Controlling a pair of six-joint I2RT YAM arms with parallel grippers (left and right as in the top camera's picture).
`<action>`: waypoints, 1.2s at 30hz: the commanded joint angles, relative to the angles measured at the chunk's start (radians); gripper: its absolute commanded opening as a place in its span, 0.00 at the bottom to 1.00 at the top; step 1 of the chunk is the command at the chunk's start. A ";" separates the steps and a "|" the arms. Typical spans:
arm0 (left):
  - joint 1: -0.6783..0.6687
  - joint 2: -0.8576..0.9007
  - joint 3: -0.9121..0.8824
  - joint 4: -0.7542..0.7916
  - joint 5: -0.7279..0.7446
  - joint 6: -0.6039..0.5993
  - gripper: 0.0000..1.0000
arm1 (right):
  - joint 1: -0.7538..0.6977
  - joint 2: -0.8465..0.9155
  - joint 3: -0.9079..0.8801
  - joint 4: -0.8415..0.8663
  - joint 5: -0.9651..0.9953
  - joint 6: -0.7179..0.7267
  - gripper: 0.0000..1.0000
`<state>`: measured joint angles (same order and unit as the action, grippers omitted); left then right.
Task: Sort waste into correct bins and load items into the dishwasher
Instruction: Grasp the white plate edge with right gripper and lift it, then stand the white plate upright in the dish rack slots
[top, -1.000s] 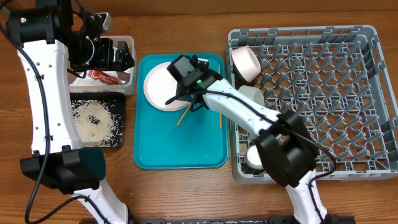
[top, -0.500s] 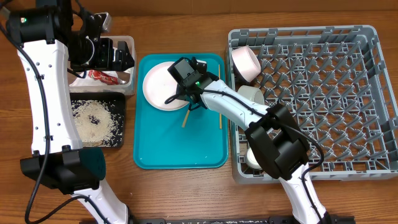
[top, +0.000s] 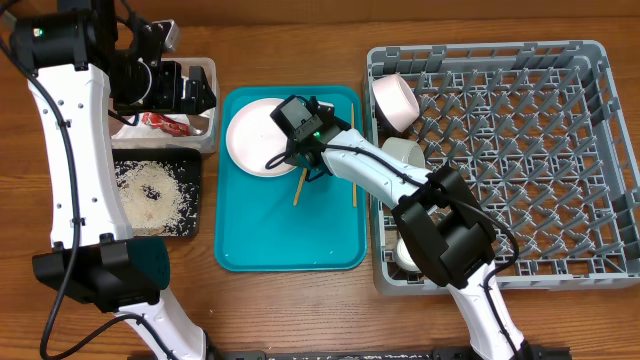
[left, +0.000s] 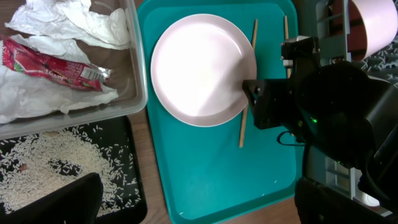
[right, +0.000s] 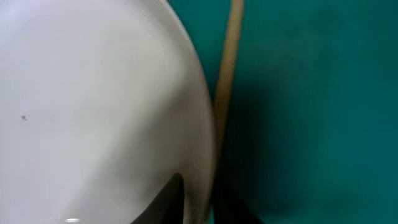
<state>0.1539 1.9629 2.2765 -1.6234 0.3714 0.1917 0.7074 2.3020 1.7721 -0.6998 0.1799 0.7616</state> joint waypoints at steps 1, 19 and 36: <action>-0.004 -0.021 0.021 0.003 0.013 0.011 1.00 | -0.001 0.014 0.002 0.002 -0.002 0.001 0.16; -0.004 -0.021 0.021 0.003 0.013 0.011 1.00 | -0.032 -0.020 0.043 -0.111 0.021 -0.037 0.04; -0.004 -0.021 0.021 0.003 0.013 0.011 1.00 | -0.095 -0.471 0.180 -0.265 0.203 -0.300 0.04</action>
<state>0.1539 1.9629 2.2765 -1.6238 0.3714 0.1913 0.6472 2.0159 1.8931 -0.9318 0.2283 0.5472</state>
